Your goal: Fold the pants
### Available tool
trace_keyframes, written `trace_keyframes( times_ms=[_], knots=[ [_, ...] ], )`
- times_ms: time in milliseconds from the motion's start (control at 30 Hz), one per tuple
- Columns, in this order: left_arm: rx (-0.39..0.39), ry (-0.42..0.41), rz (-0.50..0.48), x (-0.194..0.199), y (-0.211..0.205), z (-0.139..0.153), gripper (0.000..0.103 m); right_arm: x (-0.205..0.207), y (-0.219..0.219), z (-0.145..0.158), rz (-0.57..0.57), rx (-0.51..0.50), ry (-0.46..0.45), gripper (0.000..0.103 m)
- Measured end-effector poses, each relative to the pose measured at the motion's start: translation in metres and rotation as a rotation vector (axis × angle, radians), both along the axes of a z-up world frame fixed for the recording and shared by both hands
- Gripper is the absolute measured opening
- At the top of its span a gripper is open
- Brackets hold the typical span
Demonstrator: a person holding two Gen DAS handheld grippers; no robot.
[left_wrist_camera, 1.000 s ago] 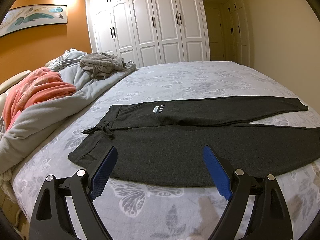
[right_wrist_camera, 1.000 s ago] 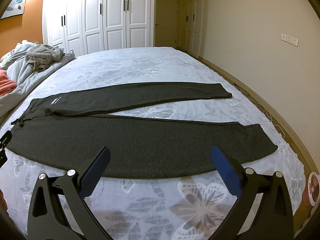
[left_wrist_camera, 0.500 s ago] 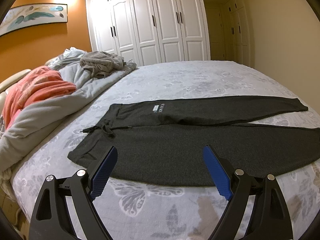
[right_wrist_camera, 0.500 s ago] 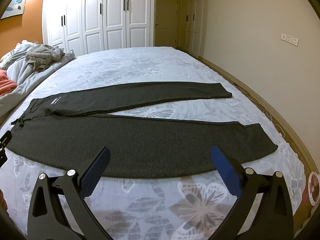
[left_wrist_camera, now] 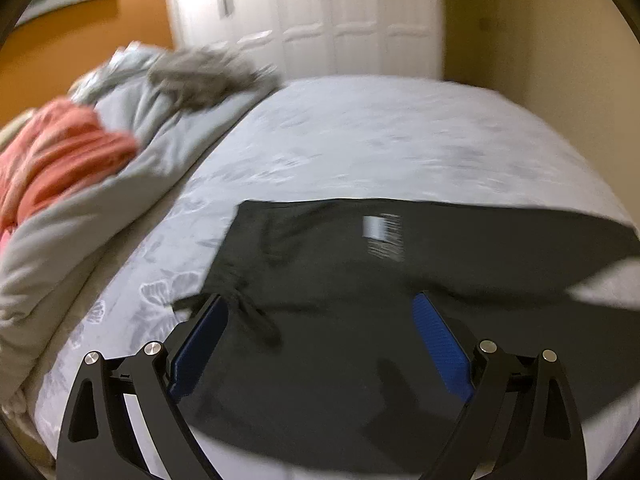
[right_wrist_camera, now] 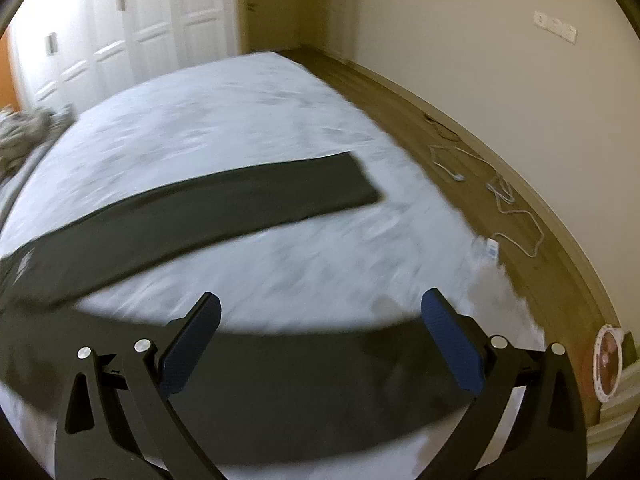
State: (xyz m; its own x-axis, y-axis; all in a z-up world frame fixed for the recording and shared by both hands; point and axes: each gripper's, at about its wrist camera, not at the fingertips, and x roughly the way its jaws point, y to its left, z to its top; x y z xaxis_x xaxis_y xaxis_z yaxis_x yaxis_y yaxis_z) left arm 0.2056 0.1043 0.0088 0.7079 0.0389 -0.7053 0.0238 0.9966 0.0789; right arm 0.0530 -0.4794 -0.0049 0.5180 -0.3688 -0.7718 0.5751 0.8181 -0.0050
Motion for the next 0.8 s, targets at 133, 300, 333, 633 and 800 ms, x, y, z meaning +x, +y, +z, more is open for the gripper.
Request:
trace_keyframes(
  times_ms=[133, 300, 333, 633, 800],
  knots=[
    [-0.123, 0.068, 0.166, 0.089, 0.045, -0.021, 0.091, 0.055, -0.077, -0.035, -0.131, 0.161, -0.009, 0.098],
    [-0.298, 0.165, 0.345, 0.178, 0.087, -0.064, 0.091, 0.118, -0.116, -0.063, -0.174, 0.222, -0.018, 0.098],
    [-0.314, 0.184, 0.359, 0.19, 0.088, -0.073, 0.091, 0.131, -0.119, -0.069, -0.172, 0.228, -0.011, 0.098],
    [-0.115, 0.168, 0.359, 0.239, 0.065, -0.111, 0.058, 0.19, -0.12, -0.102, -0.159, 0.117, 0.009, 0.082],
    [-0.223, 0.109, 0.356, 0.221, 0.087, -0.091, 0.012, 0.177, -0.1, -0.073, -0.048, 0.119, -0.072, 0.006]
  ],
)
